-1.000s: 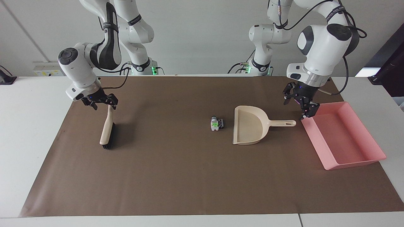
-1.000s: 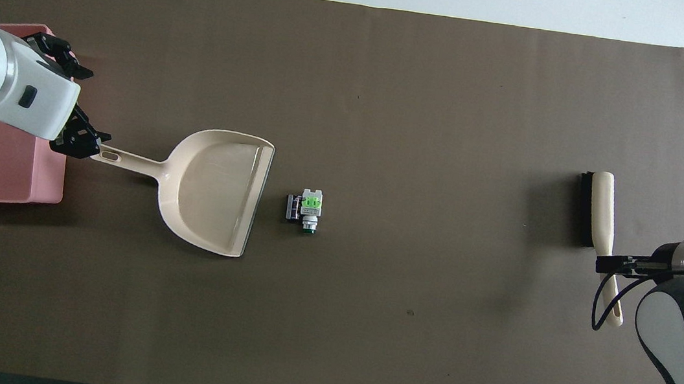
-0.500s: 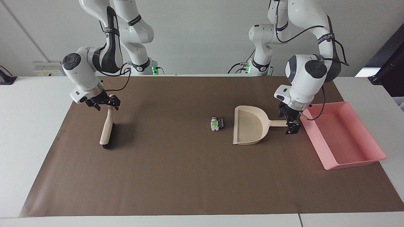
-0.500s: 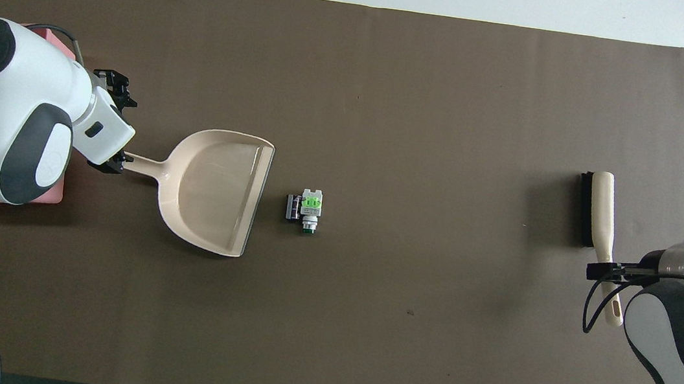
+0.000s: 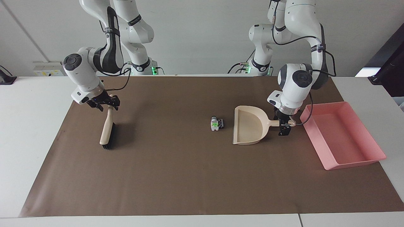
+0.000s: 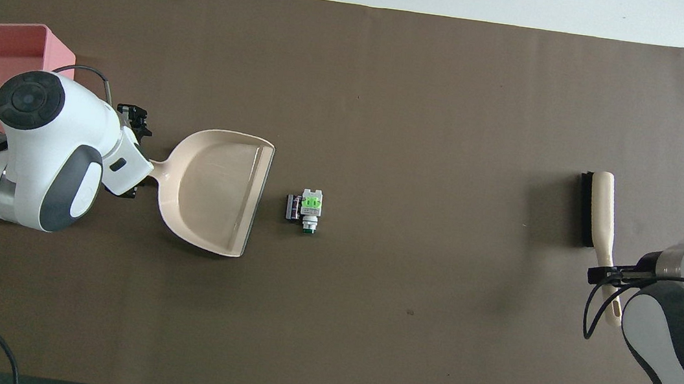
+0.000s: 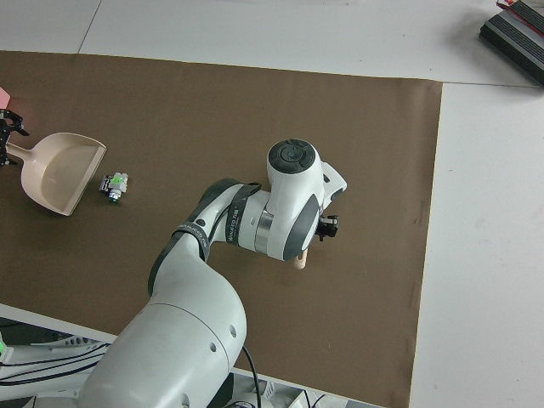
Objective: Clean e-waste and dump in bin
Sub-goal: 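Grasp the dustpan handle with the left gripper while the right gripper reaches the brush, then lift the brush with the right gripper and carry it toward the dustpan, then sweep the battery and green part into the dustpan with the right gripper, then lift the dustpan with the left gripper while the right gripper returns the brush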
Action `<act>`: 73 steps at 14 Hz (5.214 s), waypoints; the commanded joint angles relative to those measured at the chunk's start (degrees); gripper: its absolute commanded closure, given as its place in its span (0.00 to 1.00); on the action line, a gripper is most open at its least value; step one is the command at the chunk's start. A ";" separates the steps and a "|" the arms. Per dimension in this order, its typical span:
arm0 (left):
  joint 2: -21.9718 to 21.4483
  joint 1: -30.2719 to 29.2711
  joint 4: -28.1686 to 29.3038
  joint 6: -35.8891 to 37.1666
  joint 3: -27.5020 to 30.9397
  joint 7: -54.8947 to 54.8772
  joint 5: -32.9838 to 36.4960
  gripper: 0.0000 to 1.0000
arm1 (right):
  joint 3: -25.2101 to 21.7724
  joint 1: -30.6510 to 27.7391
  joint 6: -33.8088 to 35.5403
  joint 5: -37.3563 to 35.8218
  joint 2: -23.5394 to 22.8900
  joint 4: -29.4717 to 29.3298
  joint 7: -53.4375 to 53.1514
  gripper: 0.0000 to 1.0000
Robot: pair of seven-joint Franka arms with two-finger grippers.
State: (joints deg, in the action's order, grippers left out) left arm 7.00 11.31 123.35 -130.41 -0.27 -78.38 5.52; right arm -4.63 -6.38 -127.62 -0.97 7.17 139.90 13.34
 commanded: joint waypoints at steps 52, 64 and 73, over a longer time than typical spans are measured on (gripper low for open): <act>-4.45 12.33 2.42 10.88 0.71 22.13 16.36 1.00 | 3.22 57.00 13.21 -1.58 -27.20 -36.72 -60.01 1.00; -5.59 8.39 9.62 -1.94 0.45 21.17 16.36 1.00 | 4.89 55.60 -2.64 13.18 -31.25 -44.98 -55.18 1.00; -7.61 1.80 6.13 -0.22 0.53 5.55 9.35 1.00 | 4.10 41.04 27.40 10.56 -12.54 -43.06 -53.26 1.00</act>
State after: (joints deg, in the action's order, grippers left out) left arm 1.69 15.25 131.61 -134.12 0.42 -66.76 18.15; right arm -1.05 40.19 -103.41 10.33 -8.38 94.03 -42.93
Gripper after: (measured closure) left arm 0.661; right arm 0.749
